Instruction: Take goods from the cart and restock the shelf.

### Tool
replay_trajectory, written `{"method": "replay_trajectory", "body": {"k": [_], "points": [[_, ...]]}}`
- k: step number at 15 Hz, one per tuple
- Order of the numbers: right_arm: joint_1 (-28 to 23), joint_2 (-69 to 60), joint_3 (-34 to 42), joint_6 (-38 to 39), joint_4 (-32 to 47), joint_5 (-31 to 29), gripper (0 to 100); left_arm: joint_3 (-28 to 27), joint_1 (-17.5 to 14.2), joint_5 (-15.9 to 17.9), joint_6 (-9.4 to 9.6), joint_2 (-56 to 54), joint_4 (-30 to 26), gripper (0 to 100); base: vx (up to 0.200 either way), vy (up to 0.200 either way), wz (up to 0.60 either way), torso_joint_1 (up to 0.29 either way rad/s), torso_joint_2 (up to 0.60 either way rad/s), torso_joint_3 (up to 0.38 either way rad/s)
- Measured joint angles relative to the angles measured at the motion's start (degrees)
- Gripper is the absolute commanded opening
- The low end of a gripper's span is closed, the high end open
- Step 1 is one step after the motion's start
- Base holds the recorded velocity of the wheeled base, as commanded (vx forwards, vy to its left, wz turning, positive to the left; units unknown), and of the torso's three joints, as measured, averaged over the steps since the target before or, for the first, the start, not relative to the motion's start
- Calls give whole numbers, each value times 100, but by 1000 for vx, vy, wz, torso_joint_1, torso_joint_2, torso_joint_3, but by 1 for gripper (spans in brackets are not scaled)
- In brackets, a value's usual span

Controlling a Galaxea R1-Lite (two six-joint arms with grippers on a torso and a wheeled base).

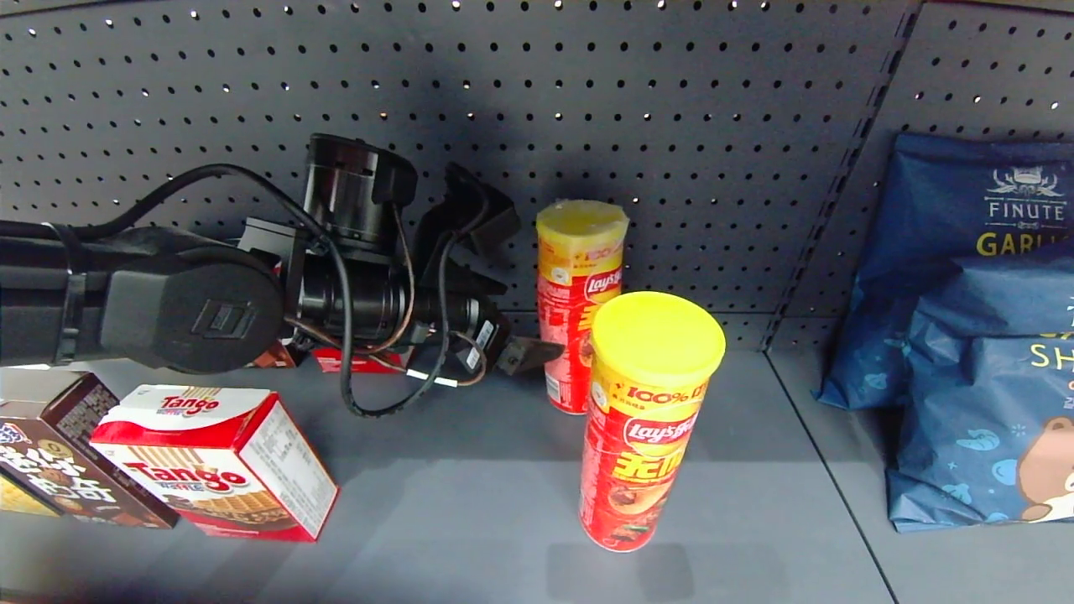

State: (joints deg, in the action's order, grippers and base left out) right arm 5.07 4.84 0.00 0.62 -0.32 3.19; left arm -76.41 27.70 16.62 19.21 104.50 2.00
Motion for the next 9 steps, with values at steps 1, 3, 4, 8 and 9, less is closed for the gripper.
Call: {"method": "replay_trajectory", "body": {"k": [1, 3, 4, 8, 9], "points": [[0, 0, 0, -2, -1, 0, 100, 0, -37, -63, 0, 0, 2, 100, 0, 0, 0, 0, 0, 0], [0, 0, 0, 0, 0, 0, 100, -7, -99, -100, 0, 0, 46, 100, 0, 0, 0, 0, 0, 0], [0, 0, 0, -2, -1, -2, 100, -18, -127, -118, -4, 0, 137, 100, 0, 0, 0, 0, 0, 0], [0, 0, 0, 0, 0, -2, 100, -27, -193, -327, -290, 16, 434, 100, 0, 0, 0, 0, 0, 0], [0, 0, 0, 0, 0, -5, 100, -16, -193, -338, -296, 24, 446, 100, 0, 0, 0, 0, 0, 0]]}}
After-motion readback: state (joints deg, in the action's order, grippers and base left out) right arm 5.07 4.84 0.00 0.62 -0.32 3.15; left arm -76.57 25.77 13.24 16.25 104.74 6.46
